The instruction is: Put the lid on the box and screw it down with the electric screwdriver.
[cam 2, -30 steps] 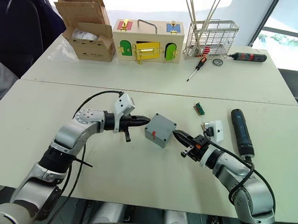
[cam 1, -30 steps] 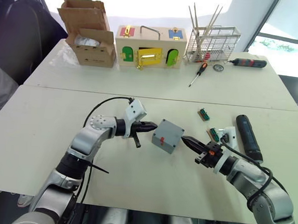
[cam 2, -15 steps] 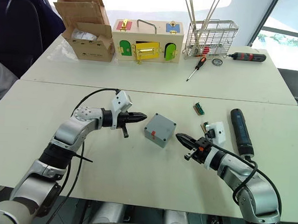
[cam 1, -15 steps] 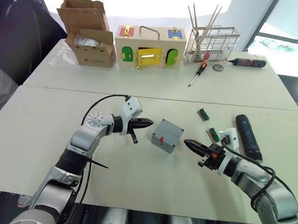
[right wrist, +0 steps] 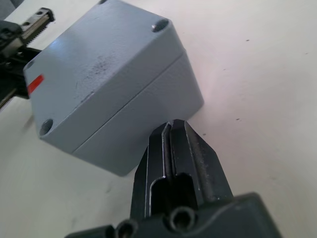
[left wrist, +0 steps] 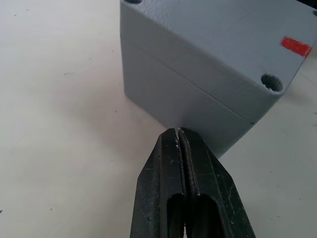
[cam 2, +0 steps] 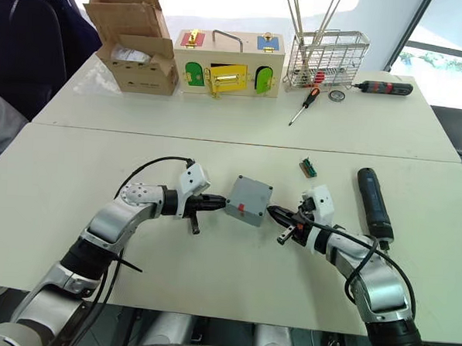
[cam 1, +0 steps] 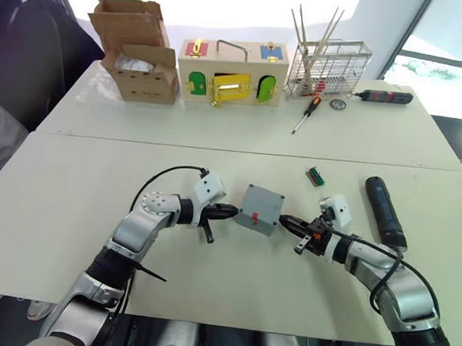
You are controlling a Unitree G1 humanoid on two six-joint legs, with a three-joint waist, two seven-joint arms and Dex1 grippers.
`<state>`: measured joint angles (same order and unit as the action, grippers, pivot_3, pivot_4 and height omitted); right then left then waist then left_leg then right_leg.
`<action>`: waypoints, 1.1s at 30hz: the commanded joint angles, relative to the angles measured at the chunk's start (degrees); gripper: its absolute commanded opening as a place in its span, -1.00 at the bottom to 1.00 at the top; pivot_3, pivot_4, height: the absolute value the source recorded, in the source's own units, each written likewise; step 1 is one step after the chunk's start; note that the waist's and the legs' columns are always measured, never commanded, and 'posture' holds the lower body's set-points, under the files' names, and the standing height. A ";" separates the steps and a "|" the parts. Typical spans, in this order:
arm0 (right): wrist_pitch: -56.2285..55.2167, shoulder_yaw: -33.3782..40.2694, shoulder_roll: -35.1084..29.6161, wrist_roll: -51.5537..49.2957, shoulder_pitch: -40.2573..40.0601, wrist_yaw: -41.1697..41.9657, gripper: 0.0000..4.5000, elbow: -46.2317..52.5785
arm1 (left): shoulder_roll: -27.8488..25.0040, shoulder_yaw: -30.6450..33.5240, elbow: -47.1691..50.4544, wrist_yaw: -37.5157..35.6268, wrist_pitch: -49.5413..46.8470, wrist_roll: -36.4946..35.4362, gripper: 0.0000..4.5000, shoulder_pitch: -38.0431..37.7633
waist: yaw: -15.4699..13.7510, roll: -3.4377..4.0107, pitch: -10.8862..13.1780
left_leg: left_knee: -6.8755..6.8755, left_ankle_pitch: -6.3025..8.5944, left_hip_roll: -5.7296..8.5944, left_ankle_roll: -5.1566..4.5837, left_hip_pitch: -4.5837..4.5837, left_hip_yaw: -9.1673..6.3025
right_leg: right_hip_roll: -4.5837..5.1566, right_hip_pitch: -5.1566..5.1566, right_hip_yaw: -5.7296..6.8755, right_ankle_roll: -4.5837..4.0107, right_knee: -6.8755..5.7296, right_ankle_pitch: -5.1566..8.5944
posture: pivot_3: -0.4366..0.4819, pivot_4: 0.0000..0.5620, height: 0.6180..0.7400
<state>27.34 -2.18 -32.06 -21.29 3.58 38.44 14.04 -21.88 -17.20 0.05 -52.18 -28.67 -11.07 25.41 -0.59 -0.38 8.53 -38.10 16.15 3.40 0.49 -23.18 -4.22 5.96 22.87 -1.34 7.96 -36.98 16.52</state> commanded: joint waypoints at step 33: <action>11.01 27.17 -2.25 -11.31 -13.47 -6.69 -1.00 19.56 | -10.58 13.23 27.66 -3.08 -19.51 -22.55 -0.99 1.42 | -0.13 0.02 0.00 | -0.02 0.02 0.03 -0.02 -0.14 -0.09 | 0.10 0.02 -0.02 -0.01 0.04 0.00 | -0.05 -0.47 0.84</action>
<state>38.97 22.61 -34.00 -32.83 -10.03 32.93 33.89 -32.48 -2.91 25.18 -54.65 -46.63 -30.89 26.32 -0.72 -0.36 8.54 -38.13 16.17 3.44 0.47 -23.25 -4.30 6.06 22.81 -1.36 7.95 -36.91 16.53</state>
